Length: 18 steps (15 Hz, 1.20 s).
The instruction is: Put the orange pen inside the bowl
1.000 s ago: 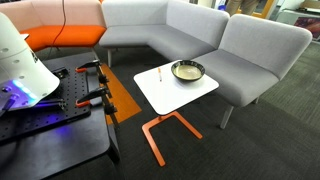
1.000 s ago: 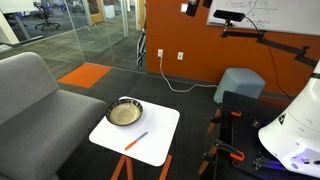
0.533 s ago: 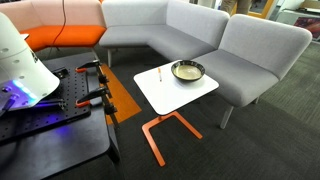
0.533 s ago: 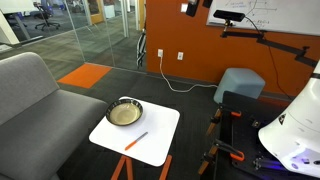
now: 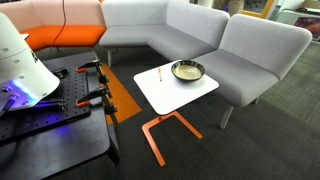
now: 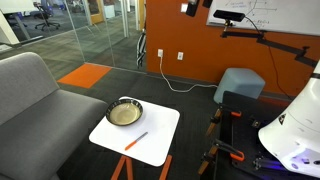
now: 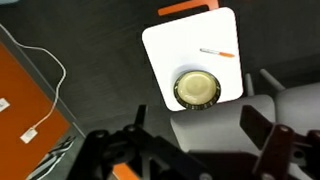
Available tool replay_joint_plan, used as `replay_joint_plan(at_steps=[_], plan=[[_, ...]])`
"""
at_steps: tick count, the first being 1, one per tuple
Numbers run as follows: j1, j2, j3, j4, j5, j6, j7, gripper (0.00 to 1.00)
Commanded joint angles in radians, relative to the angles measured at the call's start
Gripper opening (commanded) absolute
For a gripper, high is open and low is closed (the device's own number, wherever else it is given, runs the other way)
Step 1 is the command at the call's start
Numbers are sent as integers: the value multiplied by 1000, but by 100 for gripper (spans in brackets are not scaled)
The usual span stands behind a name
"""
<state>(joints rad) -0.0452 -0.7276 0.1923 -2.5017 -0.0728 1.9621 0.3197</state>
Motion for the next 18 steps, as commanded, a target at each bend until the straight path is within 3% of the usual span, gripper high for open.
replay_joint_plan(at_steps=[1, 11, 13, 14, 17, 18], plan=[[12, 2, -10, 2, -8, -2, 6, 100], [9, 15, 5, 0, -18, 25, 21, 100], [17, 69, 49, -9, -47, 131, 32, 100], [39, 128, 62, -15, -73, 215, -22, 100], [73, 366, 99, -8, -116, 408, -63, 100], [53, 448, 124, -6, -118, 478, -97, 100]])
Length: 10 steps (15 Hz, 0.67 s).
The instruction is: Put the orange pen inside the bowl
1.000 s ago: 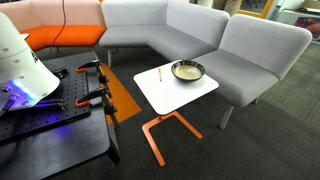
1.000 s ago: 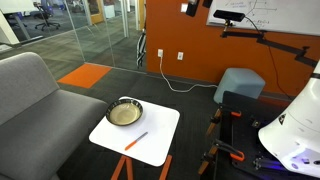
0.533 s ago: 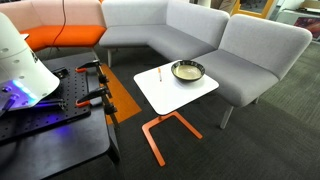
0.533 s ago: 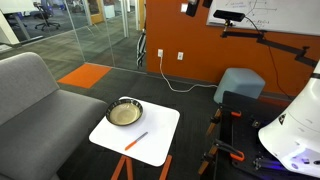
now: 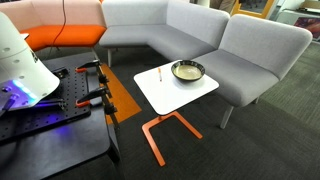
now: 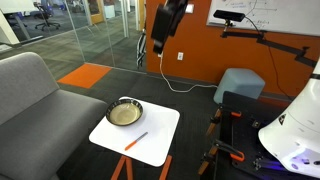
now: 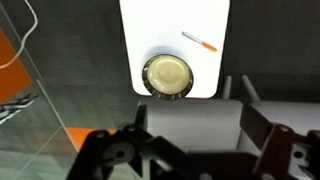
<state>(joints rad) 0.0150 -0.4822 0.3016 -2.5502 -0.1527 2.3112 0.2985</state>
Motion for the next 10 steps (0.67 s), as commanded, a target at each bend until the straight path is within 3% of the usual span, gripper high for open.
replay_joint_plan(at_steps=[1, 5, 9, 10], plan=[[-8, 287, 17, 57, -56, 176, -103, 100], [52, 565, -68, 138, -93, 265, -292, 100], [64, 715, -102, 210, -101, 232, -519, 100], [71, 680, -110, 167, -73, 269, -452, 100]])
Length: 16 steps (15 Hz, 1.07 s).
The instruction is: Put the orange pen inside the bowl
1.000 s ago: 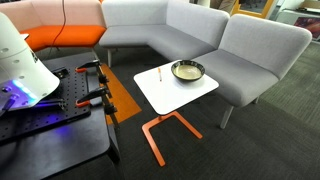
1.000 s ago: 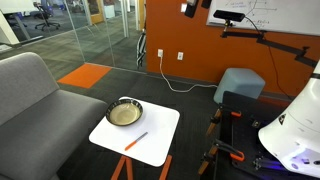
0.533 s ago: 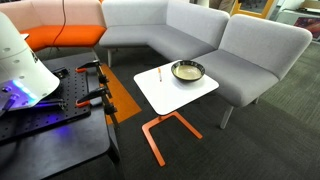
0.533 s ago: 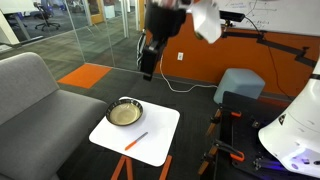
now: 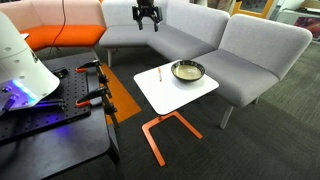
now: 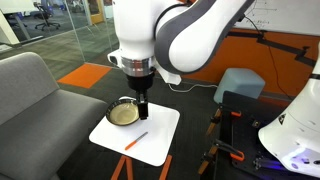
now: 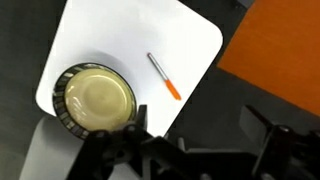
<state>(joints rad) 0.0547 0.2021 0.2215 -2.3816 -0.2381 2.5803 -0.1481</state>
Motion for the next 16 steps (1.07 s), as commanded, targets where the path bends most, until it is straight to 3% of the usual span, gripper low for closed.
replay_joint_plan(at_steps=[1, 9, 12, 16], plan=[[32, 17, -35, 9, 16, 0, -20, 100], [36, 29, -34, 22, 17, -11, -44, 100], [55, 150, -37, 81, -81, 57, -164, 100], [30, 370, -9, 218, -100, 111, -375, 100]])
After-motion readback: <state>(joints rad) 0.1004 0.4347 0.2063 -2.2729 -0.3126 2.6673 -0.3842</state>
